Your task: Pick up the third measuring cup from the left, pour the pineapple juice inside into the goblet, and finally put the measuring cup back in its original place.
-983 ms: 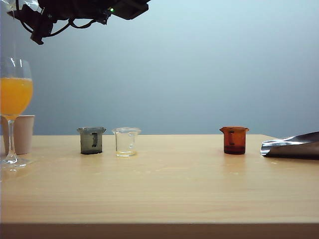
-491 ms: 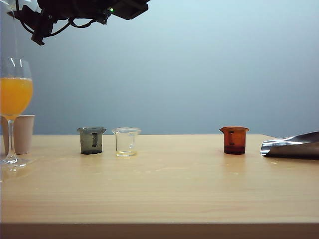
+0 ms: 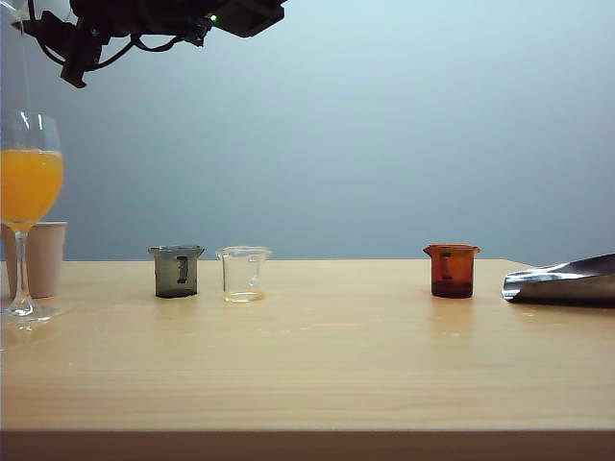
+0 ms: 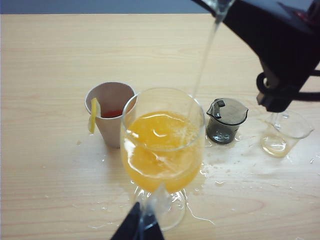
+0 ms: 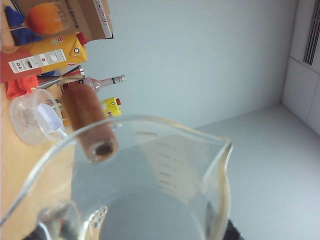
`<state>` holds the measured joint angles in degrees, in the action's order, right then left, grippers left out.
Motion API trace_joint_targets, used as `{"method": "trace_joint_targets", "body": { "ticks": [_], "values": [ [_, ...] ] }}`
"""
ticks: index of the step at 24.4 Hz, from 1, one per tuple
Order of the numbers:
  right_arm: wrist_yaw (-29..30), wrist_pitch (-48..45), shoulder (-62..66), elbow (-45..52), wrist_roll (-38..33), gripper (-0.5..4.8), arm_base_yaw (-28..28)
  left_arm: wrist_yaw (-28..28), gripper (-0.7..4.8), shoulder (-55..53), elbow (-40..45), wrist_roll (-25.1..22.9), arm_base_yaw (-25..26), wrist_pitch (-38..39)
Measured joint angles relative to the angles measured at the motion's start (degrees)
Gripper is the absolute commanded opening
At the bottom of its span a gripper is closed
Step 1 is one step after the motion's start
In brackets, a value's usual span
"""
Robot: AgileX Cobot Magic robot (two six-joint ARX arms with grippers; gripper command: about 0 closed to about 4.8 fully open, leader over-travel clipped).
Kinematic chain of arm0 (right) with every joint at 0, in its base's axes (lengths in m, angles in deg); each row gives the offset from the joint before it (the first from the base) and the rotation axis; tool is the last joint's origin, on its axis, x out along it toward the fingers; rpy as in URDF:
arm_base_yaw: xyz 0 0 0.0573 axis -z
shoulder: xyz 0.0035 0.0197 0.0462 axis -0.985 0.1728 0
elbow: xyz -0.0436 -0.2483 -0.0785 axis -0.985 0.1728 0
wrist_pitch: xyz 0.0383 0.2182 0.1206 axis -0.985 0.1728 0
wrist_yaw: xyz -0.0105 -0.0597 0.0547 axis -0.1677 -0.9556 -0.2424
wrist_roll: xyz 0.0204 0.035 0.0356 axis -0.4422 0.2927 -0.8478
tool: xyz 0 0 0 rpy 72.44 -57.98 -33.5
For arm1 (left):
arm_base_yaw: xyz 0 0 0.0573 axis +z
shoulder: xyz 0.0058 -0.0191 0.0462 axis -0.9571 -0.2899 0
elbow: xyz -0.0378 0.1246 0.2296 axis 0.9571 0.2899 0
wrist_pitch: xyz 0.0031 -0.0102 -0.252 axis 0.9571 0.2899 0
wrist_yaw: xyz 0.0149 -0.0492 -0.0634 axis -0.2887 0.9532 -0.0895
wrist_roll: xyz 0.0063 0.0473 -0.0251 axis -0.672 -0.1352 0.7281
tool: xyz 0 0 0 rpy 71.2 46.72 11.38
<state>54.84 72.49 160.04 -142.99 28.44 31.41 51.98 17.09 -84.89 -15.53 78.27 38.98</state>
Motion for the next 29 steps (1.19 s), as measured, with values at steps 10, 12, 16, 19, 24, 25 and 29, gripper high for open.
{"method": "trace_joint_targets", "body": {
  "ticks": [10, 12, 16, 19, 24, 25, 29],
  "values": [
    [1.07, -0.15, -0.02, -0.02, 1.70, 1.03, 0.00, 0.00, -0.03, 0.02, 0.00, 0.00, -0.02, 0.00],
    [1.07, -0.15, -0.02, -0.02, 1.73, 1.03, 0.00, 0.00, -0.03, 0.02, 0.00, 0.00, 0.00, 0.00],
    [1.09, -0.15, -0.02, -0.02, 1.95, 1.03, 0.00, 0.00, -0.03, 0.02, 0.00, 0.00, -0.02, 0.00],
    [1.29, -0.15, -0.02, -0.02, 2.14, 1.03, 0.00, 0.00, -0.03, 0.04, 0.00, 0.00, -0.02, 0.00],
    [1.29, -0.13, -0.02, -0.02, 2.60, 1.03, 0.00, 0.00, -0.03, 0.04, 0.00, 0.00, -0.02, 0.00],
    [1.29, -0.11, -0.02, -0.02, 2.82, 1.03, 0.00, 0.00, -0.03, 0.04, 0.00, 0.00, -0.02, 0.00],
    [1.31, -0.04, -0.07, -0.02, 3.21, 1.04, 0.00, 0.00, -0.03, 0.04, 0.00, 0.00, -0.02, 0.00]
  ]
}}
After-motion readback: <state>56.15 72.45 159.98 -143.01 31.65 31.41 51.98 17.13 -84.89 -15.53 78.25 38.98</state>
